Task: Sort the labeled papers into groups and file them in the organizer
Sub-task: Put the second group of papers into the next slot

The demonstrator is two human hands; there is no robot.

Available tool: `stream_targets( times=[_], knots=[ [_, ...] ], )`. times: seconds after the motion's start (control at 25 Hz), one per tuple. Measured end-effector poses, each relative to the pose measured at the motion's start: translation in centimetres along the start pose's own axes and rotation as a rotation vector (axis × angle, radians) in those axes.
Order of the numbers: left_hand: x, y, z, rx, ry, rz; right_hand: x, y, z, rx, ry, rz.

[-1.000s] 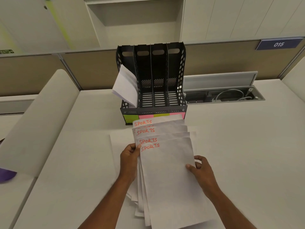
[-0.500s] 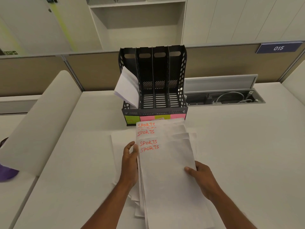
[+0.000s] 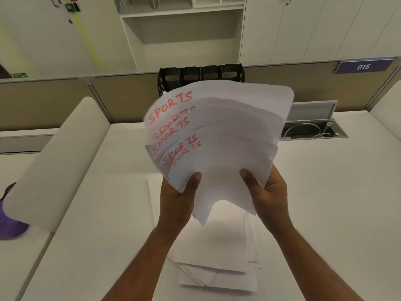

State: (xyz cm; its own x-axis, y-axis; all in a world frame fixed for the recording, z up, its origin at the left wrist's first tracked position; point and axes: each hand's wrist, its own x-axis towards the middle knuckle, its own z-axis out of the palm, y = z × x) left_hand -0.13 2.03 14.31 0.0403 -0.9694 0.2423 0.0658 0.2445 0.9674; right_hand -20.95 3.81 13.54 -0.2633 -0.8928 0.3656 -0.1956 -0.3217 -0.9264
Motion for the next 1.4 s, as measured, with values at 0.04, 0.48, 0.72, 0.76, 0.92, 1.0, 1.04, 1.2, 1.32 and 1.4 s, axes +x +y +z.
stream_targets(
  times=[0.04,0.48,0.72,0.76,0.92,1.0,1.04,1.2,1.32,1.4],
  knots=[
    [-0.1,-0.3,-0.1,0.026,0.008,-0.013,-0.2,0.4,0.1,0.023,0.002,0.006],
    [-4.6,-9.2,-1.4,0.161,-0.020,-0.351,-4.6,5.7,0.1,-0.061,-0.091,0.253],
    [-0.2,-7.2,-1.8,0.239,0.102,-0.340,-2.8,3.9,0.3,-0.258,-0.128,0.066],
    [1.9,-6.2,-1.9,0.269,0.116,-0.301,-2.1,3.3,0.5,-0.360,-0.166,-0.025],
    [11.7,-0.9,-0.3,0.209,0.026,-0.034,1.5,0.5,4.2,-0.473,-0.232,-0.024],
    [16.3,0.9,1.4,0.214,-0.006,0.004,4.1,-0.8,7.0,-0.520,-0.082,-0.224],
    [18.4,1.3,2.2,0.190,-0.032,-0.051,5.7,-1.1,8.3,-0.559,-0.028,-0.350],
    [23.5,0.7,3.8,-0.030,-0.173,-0.304,12.8,-0.1,12.3,-0.680,-0.060,-0.326],
    [24.0,-0.6,2.7,-0.229,-0.209,-0.468,15.5,2.0,14.3,-0.706,-0.099,-0.211],
    [24.0,-1.6,2.3,-0.298,-0.200,-0.527,16.5,2.9,15.3,-0.669,-0.098,-0.162]
  ],
)
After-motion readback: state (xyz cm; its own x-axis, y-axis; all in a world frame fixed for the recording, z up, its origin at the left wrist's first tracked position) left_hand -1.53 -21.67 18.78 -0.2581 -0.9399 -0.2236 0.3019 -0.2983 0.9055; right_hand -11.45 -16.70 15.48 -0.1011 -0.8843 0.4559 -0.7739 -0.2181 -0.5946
